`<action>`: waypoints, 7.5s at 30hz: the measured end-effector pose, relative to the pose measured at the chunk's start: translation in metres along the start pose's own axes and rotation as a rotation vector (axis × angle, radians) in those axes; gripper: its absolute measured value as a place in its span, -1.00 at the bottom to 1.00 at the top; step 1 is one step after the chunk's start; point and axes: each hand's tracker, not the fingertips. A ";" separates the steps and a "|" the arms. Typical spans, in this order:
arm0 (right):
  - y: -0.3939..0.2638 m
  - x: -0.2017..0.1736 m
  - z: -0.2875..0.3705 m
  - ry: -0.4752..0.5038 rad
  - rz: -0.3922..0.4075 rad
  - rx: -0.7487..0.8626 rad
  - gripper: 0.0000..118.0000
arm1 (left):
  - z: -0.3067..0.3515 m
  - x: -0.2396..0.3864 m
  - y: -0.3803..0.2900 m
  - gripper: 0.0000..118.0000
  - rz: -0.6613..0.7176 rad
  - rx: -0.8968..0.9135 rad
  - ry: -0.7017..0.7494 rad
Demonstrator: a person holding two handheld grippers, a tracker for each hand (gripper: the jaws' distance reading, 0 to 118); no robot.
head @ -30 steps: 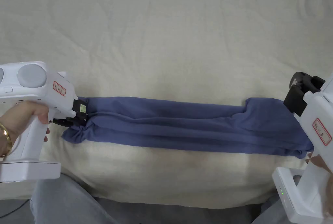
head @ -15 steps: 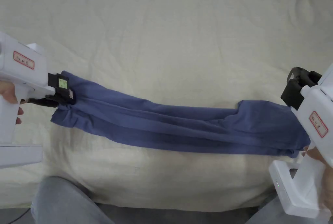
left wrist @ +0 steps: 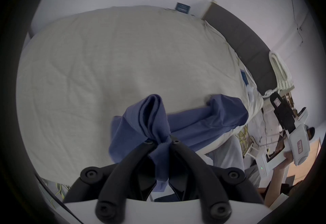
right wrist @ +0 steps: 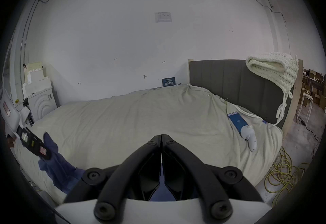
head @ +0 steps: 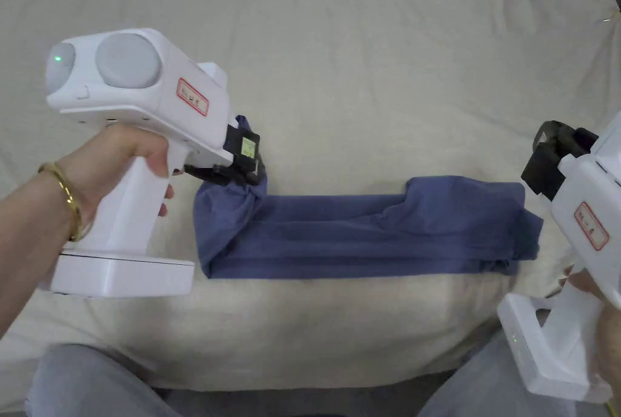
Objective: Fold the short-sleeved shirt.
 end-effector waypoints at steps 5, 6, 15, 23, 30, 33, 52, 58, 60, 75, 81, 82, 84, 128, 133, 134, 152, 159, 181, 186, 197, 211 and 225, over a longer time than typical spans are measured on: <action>0.001 0.013 0.011 -0.035 -0.002 0.009 -1.00 | -0.057 0.036 0.006 -0.87 -0.034 -0.066 -0.003; 0.001 0.016 0.013 -0.043 -0.002 0.010 -1.00 | -0.069 0.042 0.007 -0.87 -0.037 -0.080 0.006; -0.005 0.036 0.016 -0.099 -0.036 -0.011 -1.00 | -0.129 0.066 0.004 -0.39 -0.012 -0.166 0.036; 0.000 0.030 0.014 -0.092 -0.022 -0.004 -1.00 | -0.055 0.050 0.015 0.88 0.003 0.063 -0.064; 0.003 0.016 0.014 -0.059 -0.009 0.008 -1.00 | -0.025 0.011 -0.007 -0.63 0.022 0.341 0.167; 0.003 0.013 0.013 -0.053 -0.010 0.012 -1.00 | -0.033 0.008 -0.034 -1.00 0.057 0.413 0.231; 0.007 0.022 0.022 -0.088 0.001 0.012 -1.00 | -0.149 0.102 -0.113 -1.00 -0.202 0.405 0.200; 0.002 0.030 0.025 -0.113 -0.012 -0.001 -1.00 | -0.164 0.130 -0.119 -1.00 -0.212 0.354 0.170; 0.002 0.031 0.025 -0.116 -0.014 -0.003 -1.00 | -0.155 0.133 -0.115 -1.00 -0.169 0.335 0.101; 0.008 0.018 0.026 -0.090 -0.001 0.004 -1.00 | -0.023 0.012 -0.024 -1.00 0.165 0.506 -0.214; 0.010 0.010 0.024 -0.075 0.009 0.000 -1.00 | -0.017 -0.086 -0.014 -1.00 0.305 0.389 -0.216; 0.010 0.008 0.023 -0.072 0.018 -0.002 -1.00 | -0.019 -0.101 -0.016 -1.00 0.318 0.355 -0.231; 0.009 0.006 0.022 -0.069 0.026 -0.004 -1.00 | -0.023 -0.115 -0.024 -1.00 0.330 0.301 -0.254; 0.006 -0.013 0.002 -0.024 0.058 -0.058 -1.00 | 0.020 -0.178 -0.035 -0.90 0.454 0.079 -0.096; 0.006 -0.018 -0.003 -0.005 0.051 -0.061 -1.00 | 0.061 -0.215 -0.051 -0.90 0.479 0.099 0.067; 0.006 -0.021 -0.004 0.000 0.053 -0.062 -1.00 | 0.068 -0.223 -0.053 -0.90 0.488 0.106 0.108; 0.006 -0.012 0.003 0.025 0.014 -0.025 -1.00 | 0.069 -0.058 -0.018 -0.90 0.032 0.040 0.236; 0.006 0.003 0.009 0.002 -0.012 -0.021 -1.00 | 0.017 0.003 -0.005 -0.90 -0.034 -0.012 0.170; 0.003 0.016 0.010 -0.045 -0.010 -0.045 -1.00 | -0.049 0.045 0.014 0.80 0.001 0.034 -0.038; 0.005 0.007 0.010 -0.029 -0.007 -0.037 -1.00 | -0.008 0.015 0.015 0.59 0.074 0.276 -0.009; 0.009 -0.008 0.007 -0.002 0.016 -0.030 -1.00 | -0.019 0.007 -0.084 -1.00 0.122 0.681 0.259; 0.007 -0.003 0.009 -0.015 0.014 -0.045 -1.00 | -0.121 0.086 -0.140 -1.00 -0.155 0.525 0.224; 0.007 0.008 0.013 -0.041 0.010 -0.049 -1.00 | -0.160 0.097 -0.122 -1.00 -0.112 0.327 0.175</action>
